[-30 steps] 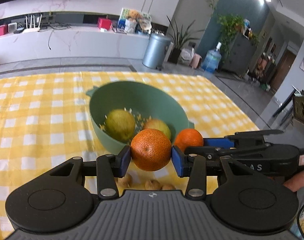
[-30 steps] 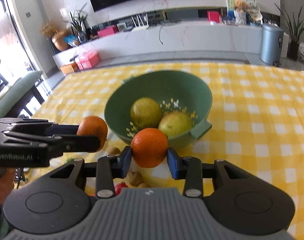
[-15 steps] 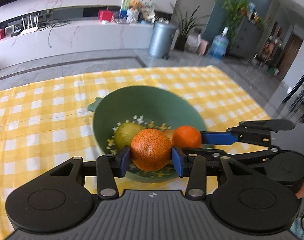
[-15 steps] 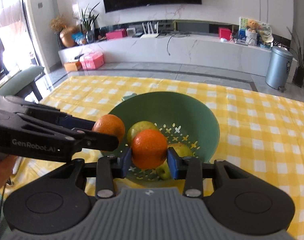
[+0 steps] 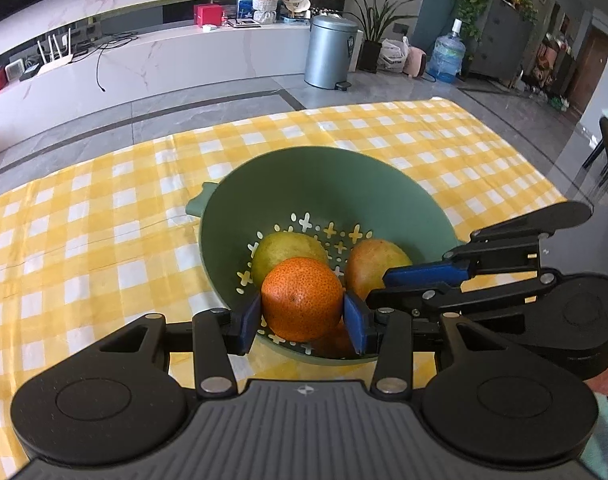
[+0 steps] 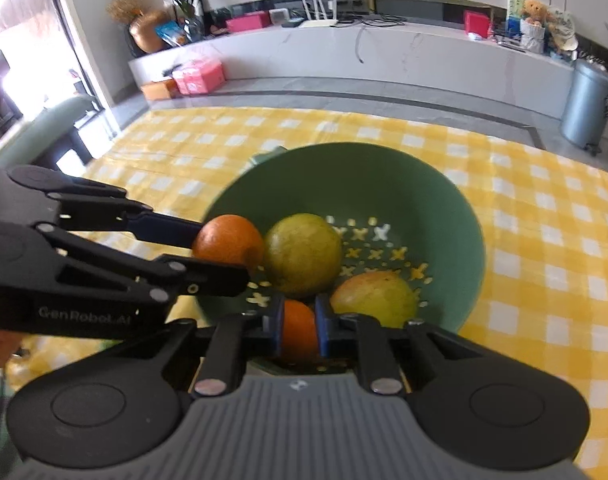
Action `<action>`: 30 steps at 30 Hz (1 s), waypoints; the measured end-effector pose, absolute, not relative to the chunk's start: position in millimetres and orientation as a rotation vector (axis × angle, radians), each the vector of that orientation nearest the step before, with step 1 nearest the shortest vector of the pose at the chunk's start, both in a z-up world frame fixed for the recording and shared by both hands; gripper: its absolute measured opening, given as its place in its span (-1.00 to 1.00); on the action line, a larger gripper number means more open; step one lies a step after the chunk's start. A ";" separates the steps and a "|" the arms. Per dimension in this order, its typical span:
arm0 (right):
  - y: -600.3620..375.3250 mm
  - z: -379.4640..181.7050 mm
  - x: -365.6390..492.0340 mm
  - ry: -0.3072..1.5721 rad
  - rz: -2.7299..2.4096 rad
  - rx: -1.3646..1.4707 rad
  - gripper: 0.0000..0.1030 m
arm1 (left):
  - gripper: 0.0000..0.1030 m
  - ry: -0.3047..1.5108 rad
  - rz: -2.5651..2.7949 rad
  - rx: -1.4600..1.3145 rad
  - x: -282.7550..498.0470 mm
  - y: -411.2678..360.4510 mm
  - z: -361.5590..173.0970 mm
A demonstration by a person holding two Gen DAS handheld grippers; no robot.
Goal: Organize fruits
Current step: 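Lift both held oranges and carry them into the green colander, then open both tools to release the oranges beside the pears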
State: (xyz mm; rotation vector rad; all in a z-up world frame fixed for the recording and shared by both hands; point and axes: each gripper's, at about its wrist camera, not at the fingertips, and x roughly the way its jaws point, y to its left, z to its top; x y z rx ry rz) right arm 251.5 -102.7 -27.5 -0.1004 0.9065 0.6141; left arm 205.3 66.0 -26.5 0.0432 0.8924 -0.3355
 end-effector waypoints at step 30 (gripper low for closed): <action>-121.9 -36.9 254.2 0.905 0.482 -0.018 -0.30 | 0.37 0.856 -0.337 0.249 199.3 35.4 -41.9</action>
